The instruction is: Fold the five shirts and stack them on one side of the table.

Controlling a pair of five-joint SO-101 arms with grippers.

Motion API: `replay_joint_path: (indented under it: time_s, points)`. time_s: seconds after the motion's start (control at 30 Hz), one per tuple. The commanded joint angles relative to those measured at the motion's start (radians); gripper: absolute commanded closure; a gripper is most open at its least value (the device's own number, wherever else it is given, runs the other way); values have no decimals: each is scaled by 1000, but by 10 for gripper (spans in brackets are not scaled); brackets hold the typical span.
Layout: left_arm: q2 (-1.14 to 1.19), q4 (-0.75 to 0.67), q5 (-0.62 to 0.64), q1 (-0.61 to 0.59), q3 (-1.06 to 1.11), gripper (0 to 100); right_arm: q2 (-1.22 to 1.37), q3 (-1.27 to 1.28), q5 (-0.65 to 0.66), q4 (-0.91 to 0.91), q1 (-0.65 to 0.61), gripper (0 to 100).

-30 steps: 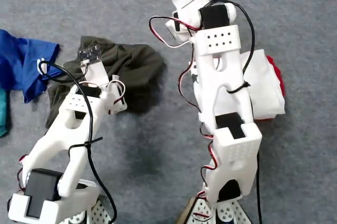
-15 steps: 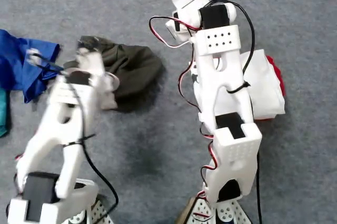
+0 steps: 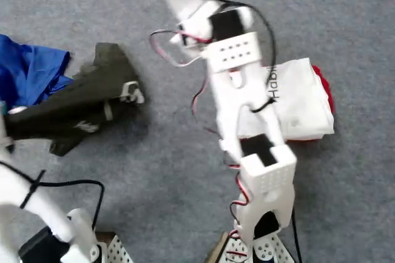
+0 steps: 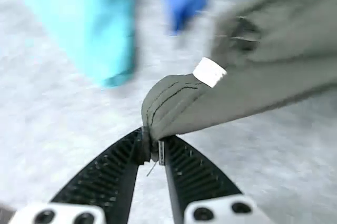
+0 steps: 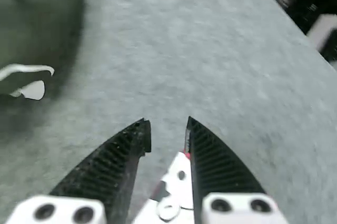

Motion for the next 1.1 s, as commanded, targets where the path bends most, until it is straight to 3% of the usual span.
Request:
replay_joint_path:
  time_s: [0.0, 0.23, 0.47, 0.83, 0.93, 1.07]
  points:
    - [-27, 6, -63, -180, -95, 982, 47, -28, 12, 15, -108, 875]
    - [-27, -74, -61, -316, -37, 982, 180, -41, 3, -21, -314, 871]
    - [-30, -167, 89, -276, 161, 982, 384, -197, -172, -137, -381, 736]
    - [-36, -281, 216, -282, 259, 982, 768, -608, -344, -218, -483, 728]
    - [-30, -284, 218, -282, 261, 982, 829, -667, -342, -173, -479, 787]
    - [-30, -342, 238, -282, 293, 982, 843, -733, -339, -74, -449, 998]
